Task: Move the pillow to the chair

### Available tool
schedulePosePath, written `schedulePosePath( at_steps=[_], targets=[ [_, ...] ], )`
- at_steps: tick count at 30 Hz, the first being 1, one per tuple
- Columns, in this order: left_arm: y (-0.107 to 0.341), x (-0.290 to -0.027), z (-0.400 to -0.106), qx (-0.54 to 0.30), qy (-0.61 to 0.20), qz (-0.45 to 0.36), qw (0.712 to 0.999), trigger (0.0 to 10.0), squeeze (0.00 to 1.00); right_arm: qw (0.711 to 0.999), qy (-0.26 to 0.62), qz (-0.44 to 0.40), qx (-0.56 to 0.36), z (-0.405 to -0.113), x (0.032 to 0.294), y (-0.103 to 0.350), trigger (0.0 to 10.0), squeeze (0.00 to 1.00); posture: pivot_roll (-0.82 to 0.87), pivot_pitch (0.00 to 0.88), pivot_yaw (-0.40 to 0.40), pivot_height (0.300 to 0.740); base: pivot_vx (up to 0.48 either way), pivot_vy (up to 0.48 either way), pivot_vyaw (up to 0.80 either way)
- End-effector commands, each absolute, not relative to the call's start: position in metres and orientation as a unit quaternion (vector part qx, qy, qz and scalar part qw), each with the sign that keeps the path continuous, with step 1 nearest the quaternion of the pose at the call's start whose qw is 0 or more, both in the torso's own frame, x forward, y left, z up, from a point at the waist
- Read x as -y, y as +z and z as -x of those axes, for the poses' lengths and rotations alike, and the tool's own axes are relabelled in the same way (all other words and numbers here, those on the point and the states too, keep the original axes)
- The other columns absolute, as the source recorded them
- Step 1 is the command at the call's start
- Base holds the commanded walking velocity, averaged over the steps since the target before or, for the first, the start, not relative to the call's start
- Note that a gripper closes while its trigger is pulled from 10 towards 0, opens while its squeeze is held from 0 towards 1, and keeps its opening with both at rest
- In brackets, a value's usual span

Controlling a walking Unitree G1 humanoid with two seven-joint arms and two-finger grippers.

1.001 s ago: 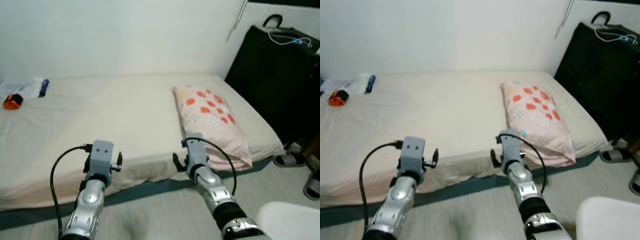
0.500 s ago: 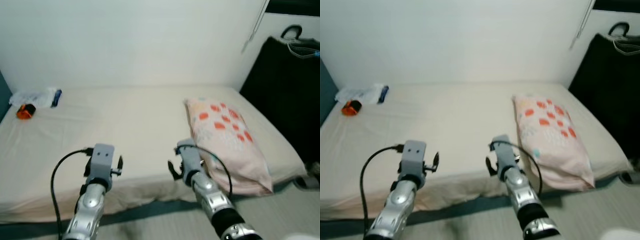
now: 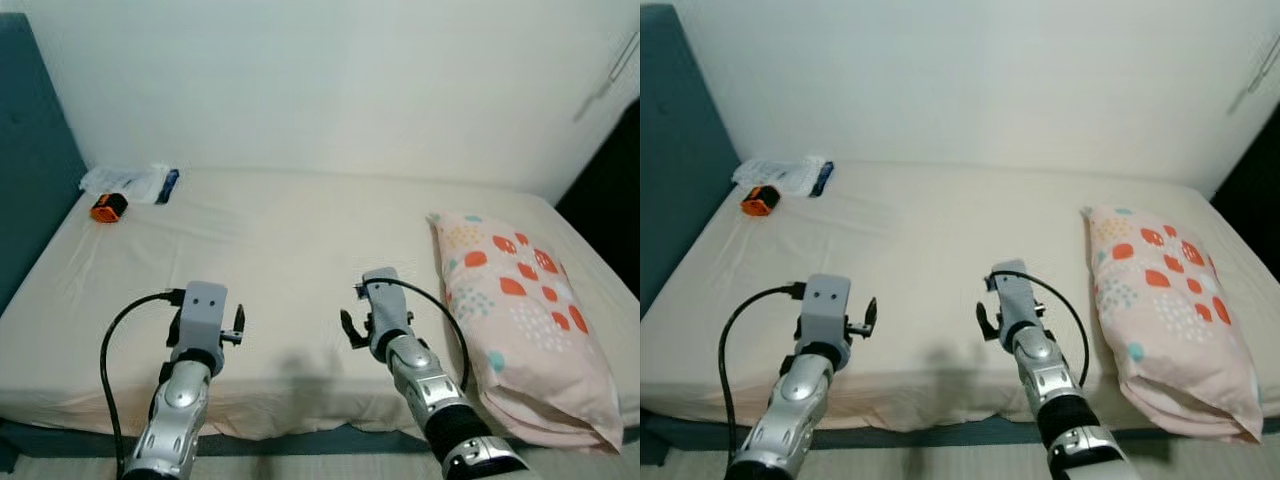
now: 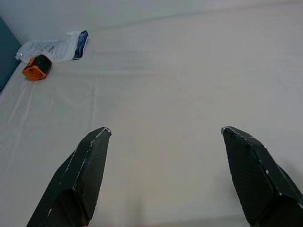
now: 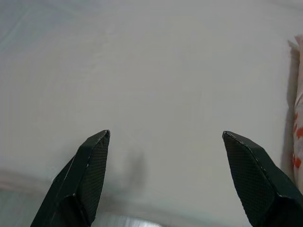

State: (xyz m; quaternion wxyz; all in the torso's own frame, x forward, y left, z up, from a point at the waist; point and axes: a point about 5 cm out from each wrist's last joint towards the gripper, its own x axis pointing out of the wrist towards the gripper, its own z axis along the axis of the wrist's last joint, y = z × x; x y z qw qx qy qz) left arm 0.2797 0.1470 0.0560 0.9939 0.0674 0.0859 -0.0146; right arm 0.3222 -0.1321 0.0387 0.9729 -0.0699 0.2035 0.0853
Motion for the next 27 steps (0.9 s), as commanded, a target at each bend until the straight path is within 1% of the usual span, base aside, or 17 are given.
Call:
schedulePosePath(
  at_steps=[1,13,27],
  targets=[
    [0.0553,-0.1421,-0.2804,-0.088,-0.025,-0.063,0.994,10.0,0.00,0.972,0.078,0.071,-0.211,-0.3204,0.1353,0.0355,10.0,0.00,0.04,0.000,-0.085,0.740,0.000,0.000,0.00],
    [0.0554,-0.1388,-0.2786,-0.085,-0.040,-0.072,0.993,10.0,0.00,0.972,0.077,0.069,-0.212,-0.3206,0.1353,0.0354,10.0,0.00,0.04,0.000,-0.085,0.740,0.000,0.000,0.00],
    [0.0557,-0.1381,-0.2788,-0.085,-0.045,-0.076,0.992,10.0,0.00,0.972,0.077,0.070,-0.211,-0.3210,0.1347,0.0356,10.0,0.00,0.04,0.000,-0.083,0.740,0.000,-0.437,0.00]
  ],
)
